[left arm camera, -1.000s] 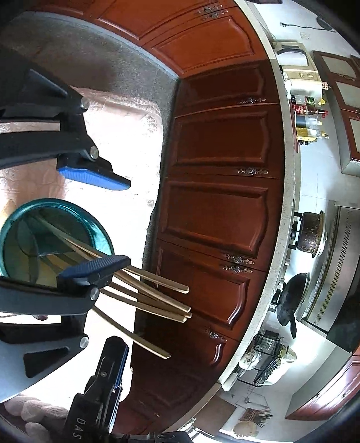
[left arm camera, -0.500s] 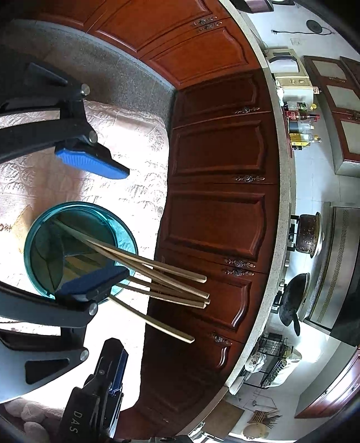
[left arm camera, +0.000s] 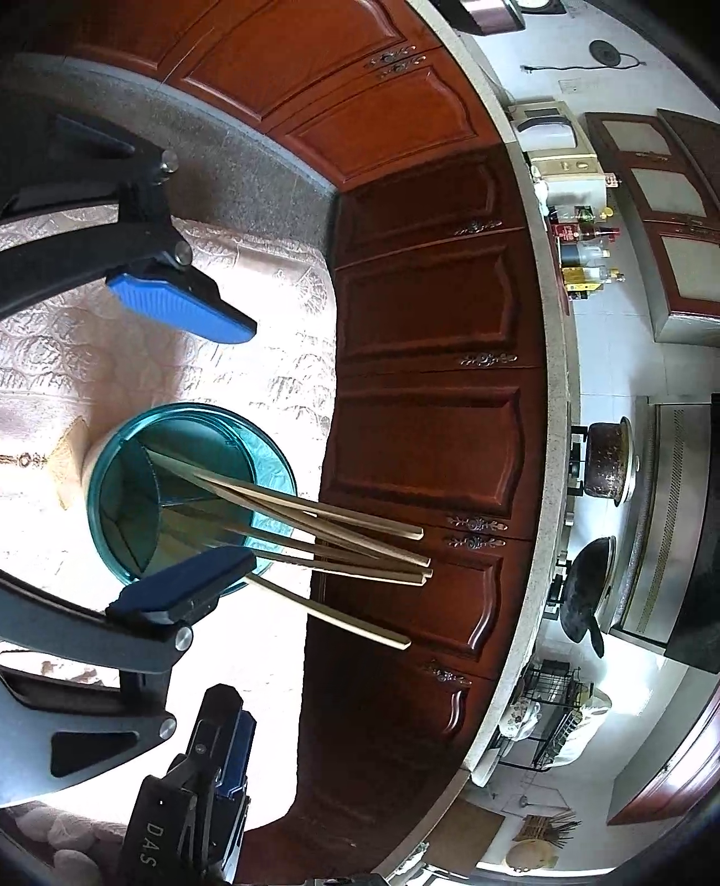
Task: Organize utensils
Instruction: 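Move both open grippers down to the gold fork and wooden spatula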
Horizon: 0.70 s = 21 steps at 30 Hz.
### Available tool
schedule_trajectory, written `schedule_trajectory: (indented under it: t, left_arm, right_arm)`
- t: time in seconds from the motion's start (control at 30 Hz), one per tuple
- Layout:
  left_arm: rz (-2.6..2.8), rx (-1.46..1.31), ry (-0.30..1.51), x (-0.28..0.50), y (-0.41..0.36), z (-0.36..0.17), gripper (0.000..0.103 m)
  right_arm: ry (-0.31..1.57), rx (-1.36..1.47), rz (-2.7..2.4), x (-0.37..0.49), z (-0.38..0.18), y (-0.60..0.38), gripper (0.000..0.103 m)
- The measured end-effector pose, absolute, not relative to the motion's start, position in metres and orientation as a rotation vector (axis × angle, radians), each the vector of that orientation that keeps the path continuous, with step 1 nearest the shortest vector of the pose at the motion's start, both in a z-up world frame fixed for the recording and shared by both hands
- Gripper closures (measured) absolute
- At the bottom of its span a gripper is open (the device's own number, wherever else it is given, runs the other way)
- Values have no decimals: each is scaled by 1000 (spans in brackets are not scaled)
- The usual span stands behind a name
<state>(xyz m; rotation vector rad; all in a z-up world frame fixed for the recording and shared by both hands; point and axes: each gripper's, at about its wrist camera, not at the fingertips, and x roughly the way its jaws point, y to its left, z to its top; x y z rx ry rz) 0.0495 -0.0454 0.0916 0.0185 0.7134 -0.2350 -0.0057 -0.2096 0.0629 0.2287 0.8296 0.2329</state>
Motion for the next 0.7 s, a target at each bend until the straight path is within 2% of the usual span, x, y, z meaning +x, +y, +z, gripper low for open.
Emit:
schedule_trajectory:
  t: [0.7]
  left_arm:
    - [-298, 70, 745, 6, -72, 85, 27]
  right_arm:
    - [866, 227, 136, -51, 42, -248, 49]
